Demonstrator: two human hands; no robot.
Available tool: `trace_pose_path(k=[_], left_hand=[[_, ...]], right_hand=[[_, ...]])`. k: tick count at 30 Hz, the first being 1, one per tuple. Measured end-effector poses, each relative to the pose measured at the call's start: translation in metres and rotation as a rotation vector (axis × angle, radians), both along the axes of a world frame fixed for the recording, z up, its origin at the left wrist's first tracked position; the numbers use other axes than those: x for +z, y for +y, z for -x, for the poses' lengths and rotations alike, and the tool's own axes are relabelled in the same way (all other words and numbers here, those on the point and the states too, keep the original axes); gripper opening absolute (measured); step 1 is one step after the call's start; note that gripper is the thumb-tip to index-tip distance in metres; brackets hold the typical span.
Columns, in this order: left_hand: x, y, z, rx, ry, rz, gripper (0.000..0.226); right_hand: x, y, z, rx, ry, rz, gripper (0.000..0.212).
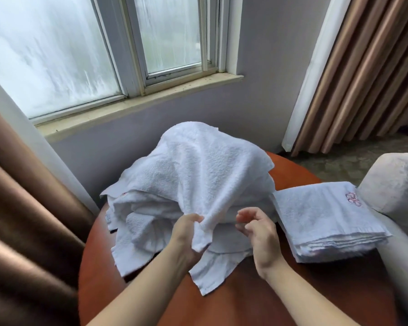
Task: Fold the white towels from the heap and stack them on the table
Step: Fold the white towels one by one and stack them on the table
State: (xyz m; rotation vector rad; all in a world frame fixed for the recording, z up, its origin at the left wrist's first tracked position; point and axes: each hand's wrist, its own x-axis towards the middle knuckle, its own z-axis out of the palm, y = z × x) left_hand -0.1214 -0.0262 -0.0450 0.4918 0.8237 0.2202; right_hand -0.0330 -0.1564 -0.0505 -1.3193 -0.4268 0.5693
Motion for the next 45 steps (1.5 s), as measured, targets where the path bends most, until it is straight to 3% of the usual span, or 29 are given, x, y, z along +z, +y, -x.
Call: trace_pose_path(k=[3, 7, 11, 13, 15, 18, 20, 23, 25, 28, 31, 33, 37, 40, 45], left_hand=[[0.005, -0.017, 0.007, 0.008, 0.047, 0.027, 0.019], [-0.005, -0.036, 0.020, 0.018, 0.126, -0.018, 0.017], [0.000, -0.035, 0.049, 0.010, 0.112, 0.045, 0.017], [0.008, -0.032, 0.063, 0.024, 0.069, 0.020, 0.008], [0.015, -0.026, 0.076, 0.065, 0.003, -0.037, 0.007], [0.021, -0.018, 0.091, 0.154, -0.120, -0.115, 0.034], [0.019, -0.015, 0.097, 0.188, -0.137, -0.163, 0.047], [0.014, -0.014, 0.104, 0.195, -0.098, -0.180, 0.041], [0.013, -0.012, 0.107, 0.167, -0.069, -0.213, 0.033], [0.015, -0.009, 0.112, 0.117, -0.034, -0.264, 0.039], [0.014, -0.005, 0.116, 0.104, -0.019, -0.318, 0.045], [0.011, -0.002, 0.118, 0.106, -0.014, -0.326, 0.047], [0.007, 0.002, 0.124, 0.049, -0.020, -0.329, 0.068], [0.007, 0.003, 0.127, 0.039, -0.033, -0.315, 0.073], [0.011, 0.004, 0.128, 0.020, -0.045, -0.274, 0.058]], right_hand=[[-0.004, -0.001, -0.021, 0.028, 0.459, 0.037, 0.017], [0.000, 0.003, -0.043, 0.257, 0.558, -0.019, 0.020], [0.015, 0.014, -0.054, 0.238, 0.688, -0.224, 0.039], [0.023, 0.019, -0.055, 0.186, 0.737, -0.344, 0.030], [0.026, 0.026, -0.057, 0.059, 0.789, -0.380, 0.006], [0.033, 0.032, -0.064, -0.109, 0.723, -0.346, 0.028], [0.035, 0.032, -0.065, -0.105, 0.720, -0.343, 0.021], [0.033, 0.032, -0.063, -0.033, 0.743, -0.323, 0.009], [0.029, 0.036, -0.061, -0.006, 0.739, -0.202, 0.019], [0.010, 0.043, -0.060, -0.094, 0.639, 0.182, 0.028], [-0.015, 0.040, -0.061, -0.151, 0.610, 0.353, 0.060], [-0.026, 0.039, -0.062, -0.097, 0.672, 0.288, 0.063], [-0.022, 0.044, -0.058, -0.010, 0.872, -0.110, 0.050], [-0.007, 0.050, -0.059, -0.053, 0.802, -0.188, 0.027], [0.022, 0.055, -0.062, -0.095, 0.637, -0.214, 0.023]])
